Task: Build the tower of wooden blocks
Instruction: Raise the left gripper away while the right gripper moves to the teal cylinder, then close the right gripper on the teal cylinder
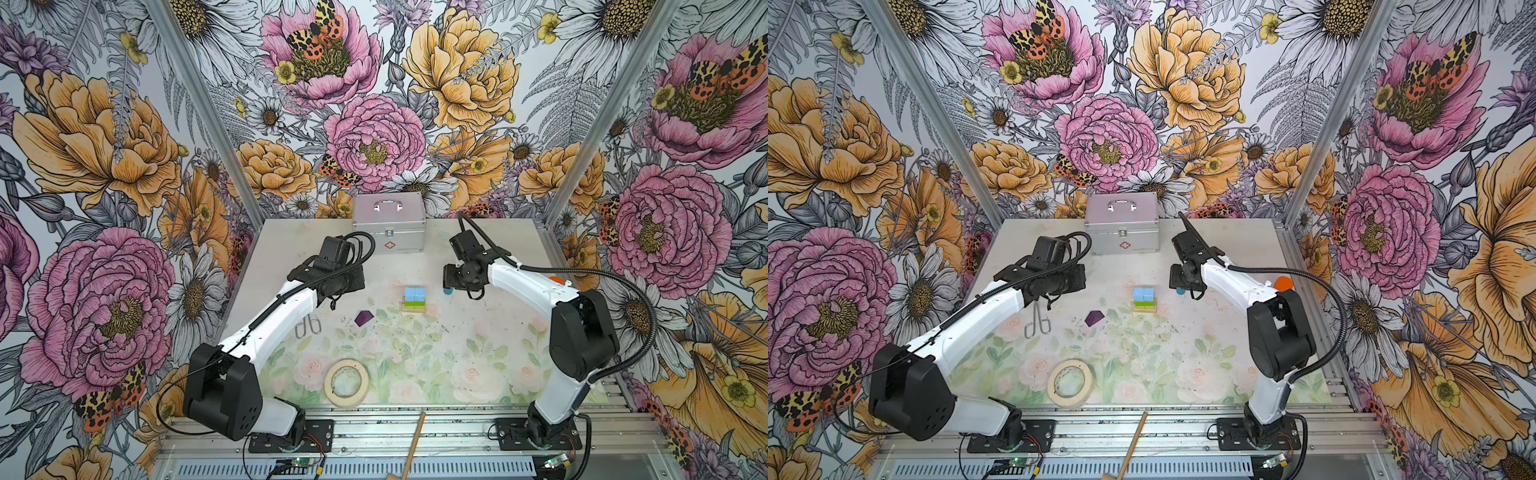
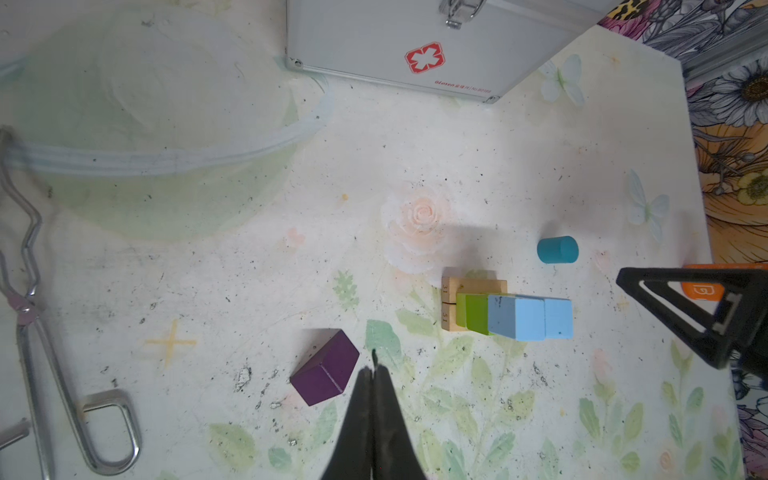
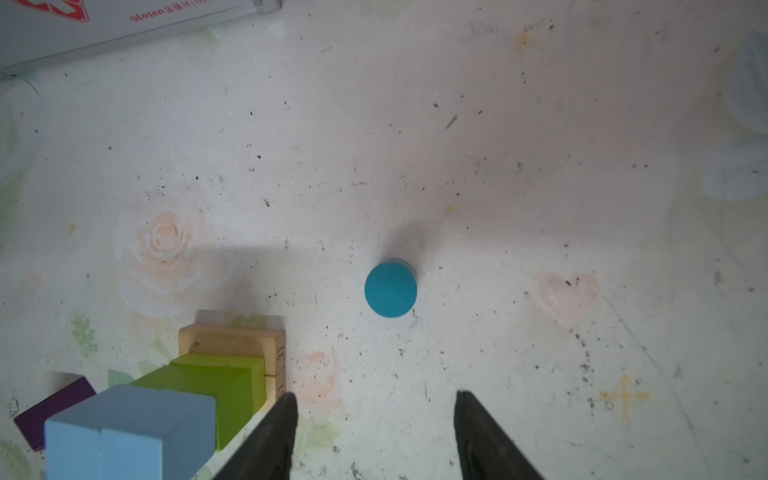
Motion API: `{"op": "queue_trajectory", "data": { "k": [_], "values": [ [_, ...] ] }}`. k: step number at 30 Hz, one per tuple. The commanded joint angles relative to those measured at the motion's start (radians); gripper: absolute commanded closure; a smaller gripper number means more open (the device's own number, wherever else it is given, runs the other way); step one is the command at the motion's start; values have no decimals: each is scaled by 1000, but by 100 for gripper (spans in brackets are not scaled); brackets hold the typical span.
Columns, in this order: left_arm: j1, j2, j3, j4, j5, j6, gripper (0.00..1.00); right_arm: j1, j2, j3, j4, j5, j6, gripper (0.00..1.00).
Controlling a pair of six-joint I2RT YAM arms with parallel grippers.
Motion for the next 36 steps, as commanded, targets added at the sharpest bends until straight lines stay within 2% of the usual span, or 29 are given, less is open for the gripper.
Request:
{"op": "queue_trajectory", "data": {
  "k": [1,16,21,26,32,36],
  "values": [
    [21,-35,-26,0,-29,28,99,-6,68,83,-55,44,-52,38],
    [44,-28,-40,0,-23,35,98,-15,268,209,-87,65,-69,38],
    [46,-24,-38,0,-21,35,98,-23,289,227,-87,67,-70,49],
    [47,-17,-36,0,-18,33,98,-27,306,241,-87,58,-73,55],
    [47,-16,-33,0,-13,33,98,-29,322,250,-86,39,-72,57],
    [48,-14,-34,0,-13,34,98,-29,326,247,-87,33,-70,61]
  ]
}}
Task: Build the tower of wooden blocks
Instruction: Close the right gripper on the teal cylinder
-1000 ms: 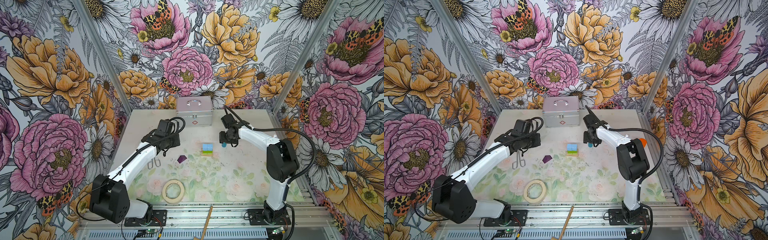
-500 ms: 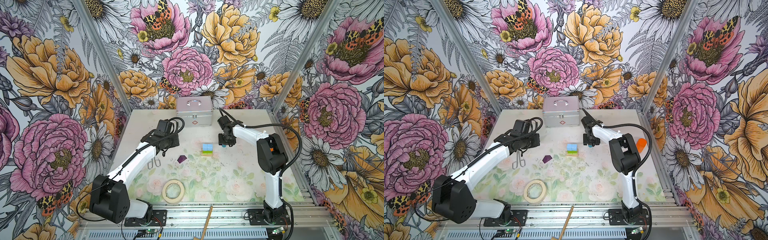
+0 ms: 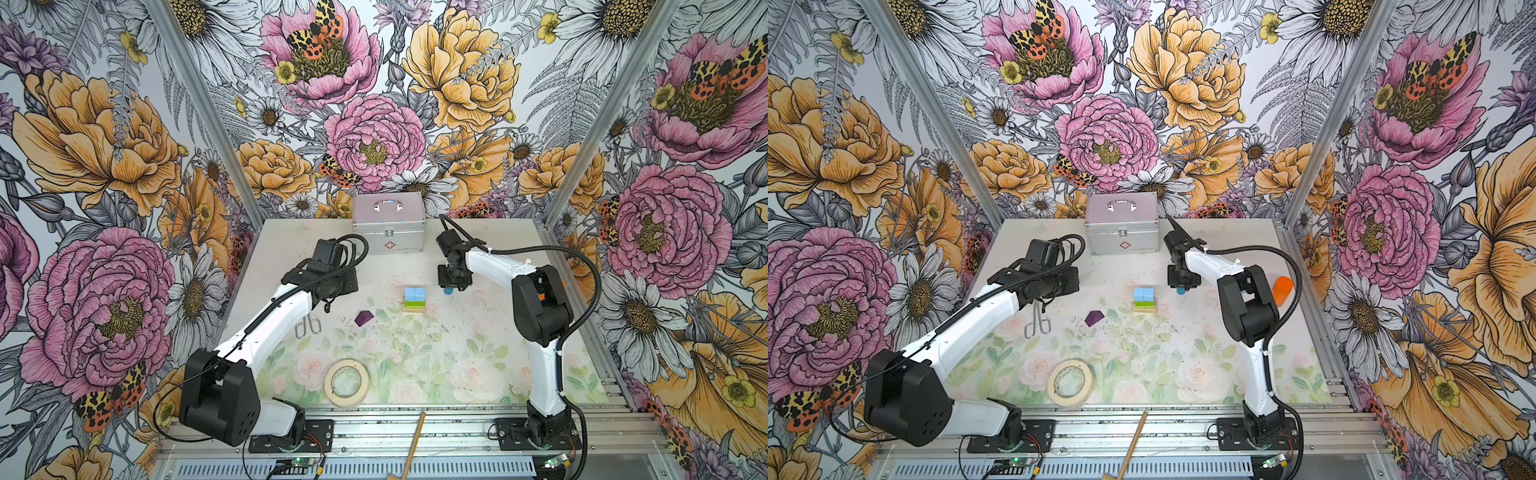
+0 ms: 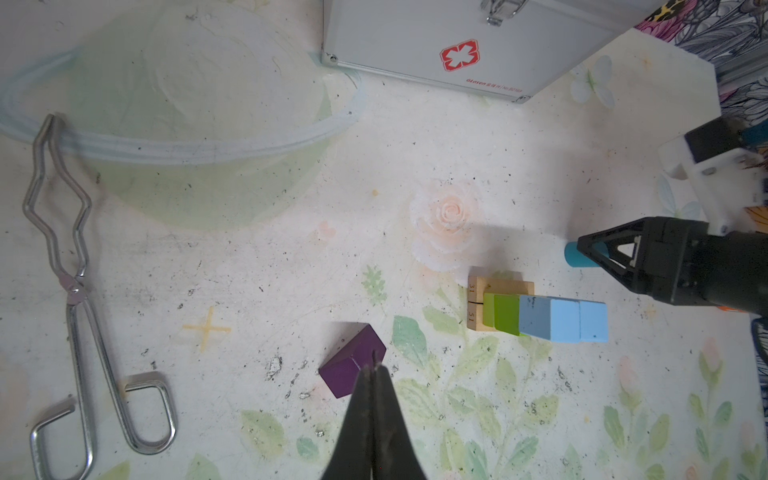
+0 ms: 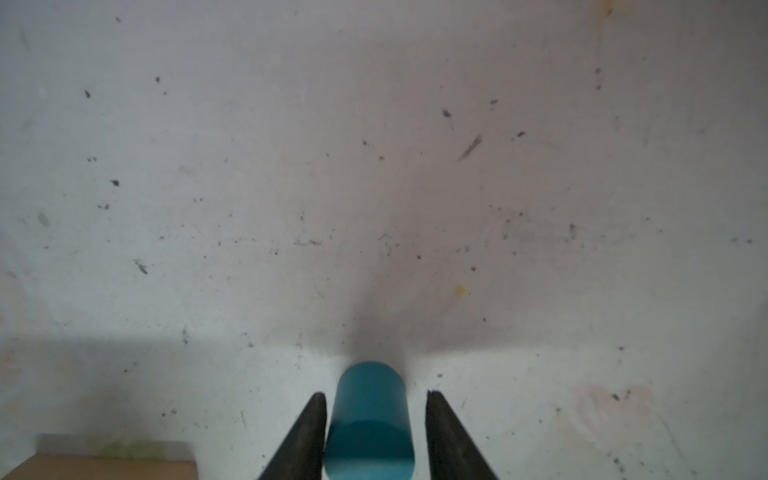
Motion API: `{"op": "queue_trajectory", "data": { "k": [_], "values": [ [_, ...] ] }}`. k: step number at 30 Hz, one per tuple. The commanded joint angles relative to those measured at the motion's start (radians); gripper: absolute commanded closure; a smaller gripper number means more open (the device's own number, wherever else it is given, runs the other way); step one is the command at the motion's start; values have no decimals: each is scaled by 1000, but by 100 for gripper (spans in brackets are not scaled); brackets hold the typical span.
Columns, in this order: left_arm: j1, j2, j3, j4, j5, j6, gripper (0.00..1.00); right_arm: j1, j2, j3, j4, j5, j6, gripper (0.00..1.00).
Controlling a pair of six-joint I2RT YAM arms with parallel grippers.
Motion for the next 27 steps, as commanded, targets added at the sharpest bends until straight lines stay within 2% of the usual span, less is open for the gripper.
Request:
{"op": "queue_trajectory", "data": {
  "k": [1,8,14,27],
  "values": [
    [9,6,-4,5,-5,14,98,-3,24,25,-4,-11,-9,61],
    [8,6,-5,6,-5,14,98,-2,29,24,-4,-20,-3,65],
    [9,6,-5,6,-4,14,98,-2,27,17,-4,-24,-2,60],
    [9,7,-5,6,-3,13,98,-2,23,1,-4,-24,0,62]
  ]
}}
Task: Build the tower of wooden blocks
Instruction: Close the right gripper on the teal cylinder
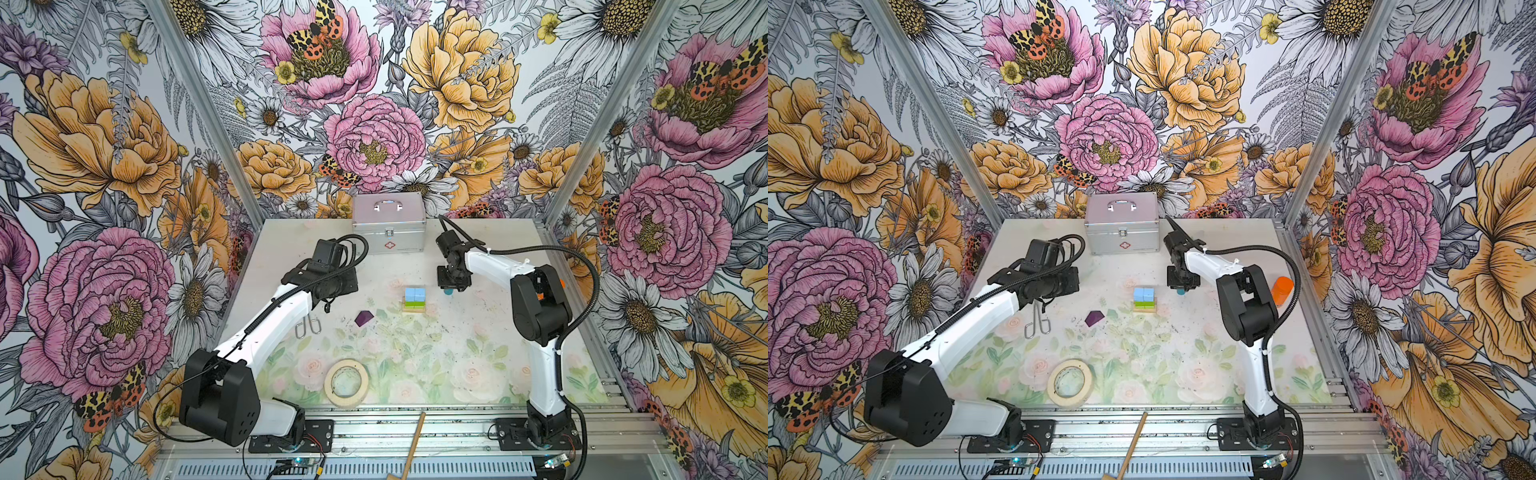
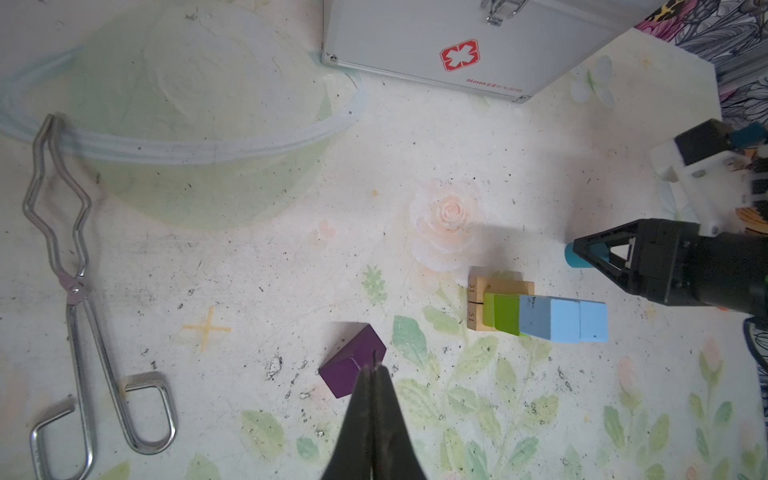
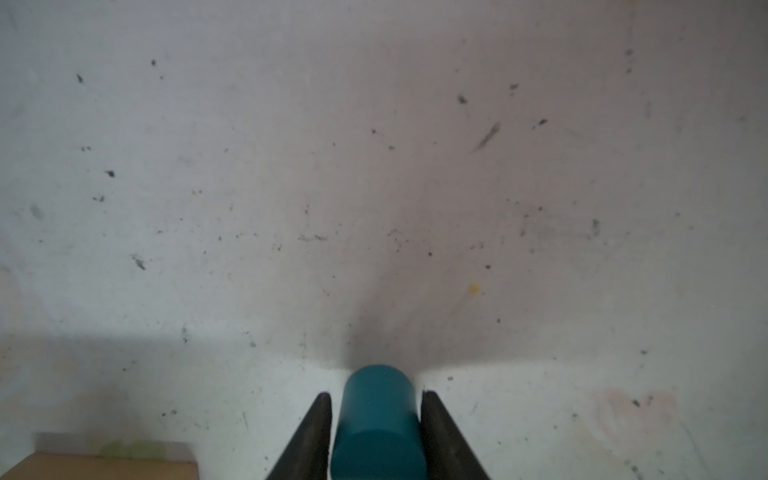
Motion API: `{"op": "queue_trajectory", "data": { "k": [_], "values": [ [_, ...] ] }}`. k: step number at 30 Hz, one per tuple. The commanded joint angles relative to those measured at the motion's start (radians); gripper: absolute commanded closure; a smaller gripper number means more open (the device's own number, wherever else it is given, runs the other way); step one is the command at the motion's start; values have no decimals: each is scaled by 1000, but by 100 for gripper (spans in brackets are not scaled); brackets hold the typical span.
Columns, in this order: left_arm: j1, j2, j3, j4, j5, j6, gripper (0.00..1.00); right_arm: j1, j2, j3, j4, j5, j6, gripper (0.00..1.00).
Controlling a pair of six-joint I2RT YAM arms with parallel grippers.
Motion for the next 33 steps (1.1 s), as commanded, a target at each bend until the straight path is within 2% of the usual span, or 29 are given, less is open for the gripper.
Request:
{"op": "queue_trajectory", "data": {
  "k": [1,18,23,27,33],
  "values": [
    [9,7,-6,4,-3,13,98,-2,15,0,-5,-5,-1,62],
    [7,9,-5,5,-1,13,98,1,14,-12,-6,0,-1,62],
    [7,10,-6,5,1,13,98,2,15,-12,-7,2,0,75],
    [7,10,-4,6,0,15,98,4,7,-6,-23,6,-6,100],
    [10,5,-4,5,-1,22,98,26,-62,58,-144,63,-50,100]
  ]
}}
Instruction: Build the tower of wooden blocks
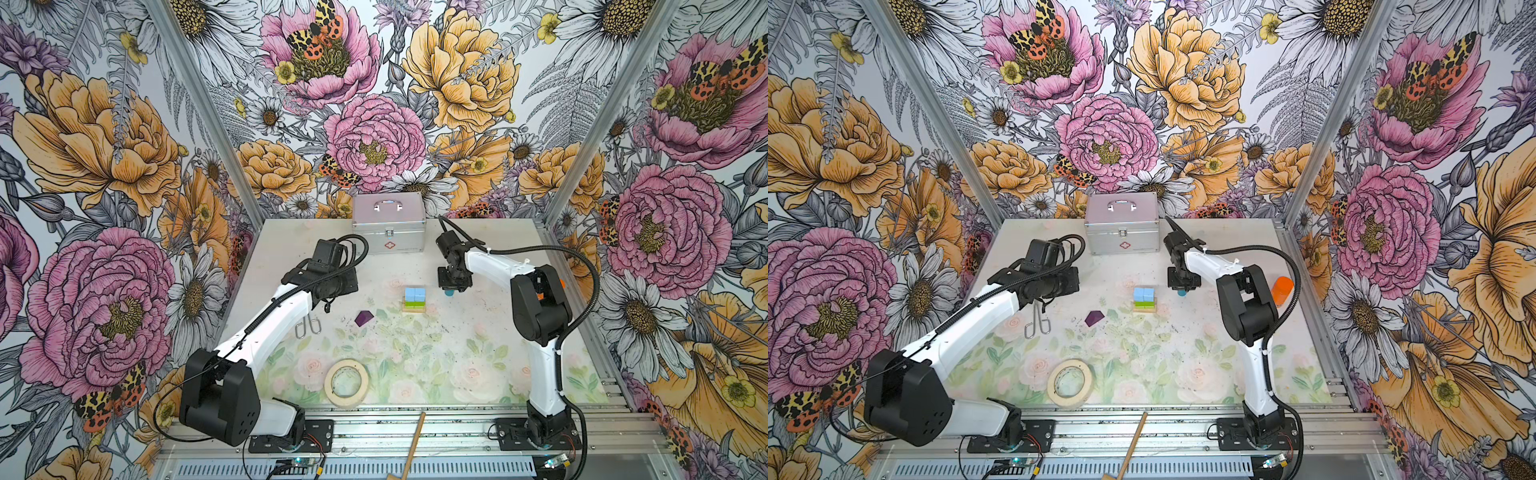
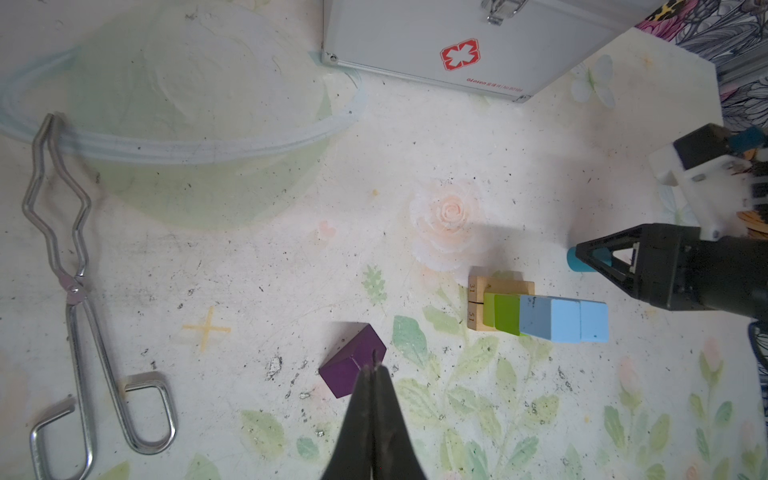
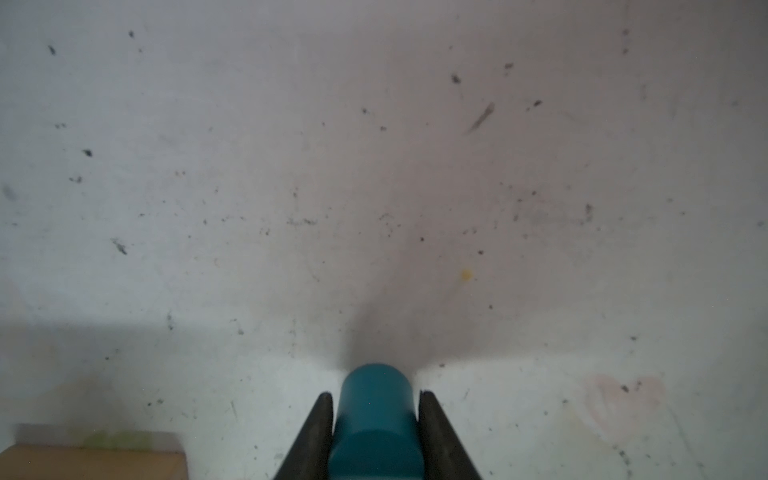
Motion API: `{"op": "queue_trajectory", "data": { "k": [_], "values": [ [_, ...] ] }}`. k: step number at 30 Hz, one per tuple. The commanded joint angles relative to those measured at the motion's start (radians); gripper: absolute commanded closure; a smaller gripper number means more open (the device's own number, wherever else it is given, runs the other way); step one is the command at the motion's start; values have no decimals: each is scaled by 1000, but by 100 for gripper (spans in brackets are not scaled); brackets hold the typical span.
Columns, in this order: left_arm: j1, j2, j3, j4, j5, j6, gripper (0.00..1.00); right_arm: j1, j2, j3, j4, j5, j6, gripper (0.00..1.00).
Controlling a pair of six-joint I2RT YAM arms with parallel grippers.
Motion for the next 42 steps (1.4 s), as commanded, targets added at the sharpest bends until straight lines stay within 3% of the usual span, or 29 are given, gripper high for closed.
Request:
{"op": "queue_trajectory", "data": {
  "k": [1,11,22,42],
  "values": [
    [11,2,-5,6,-2,21,98,25,-77,64,-112,52,-44,100],
    [13,-27,-29,13,-11,32,97,142,-139,312,-390,81,-106,100],
    [20,-52,-52,21,-30,30,96,289,4,608,-602,97,-124,100],
    [47,-62,-65,21,-34,12,95,341,55,529,-480,85,-56,100]
  ]
}}
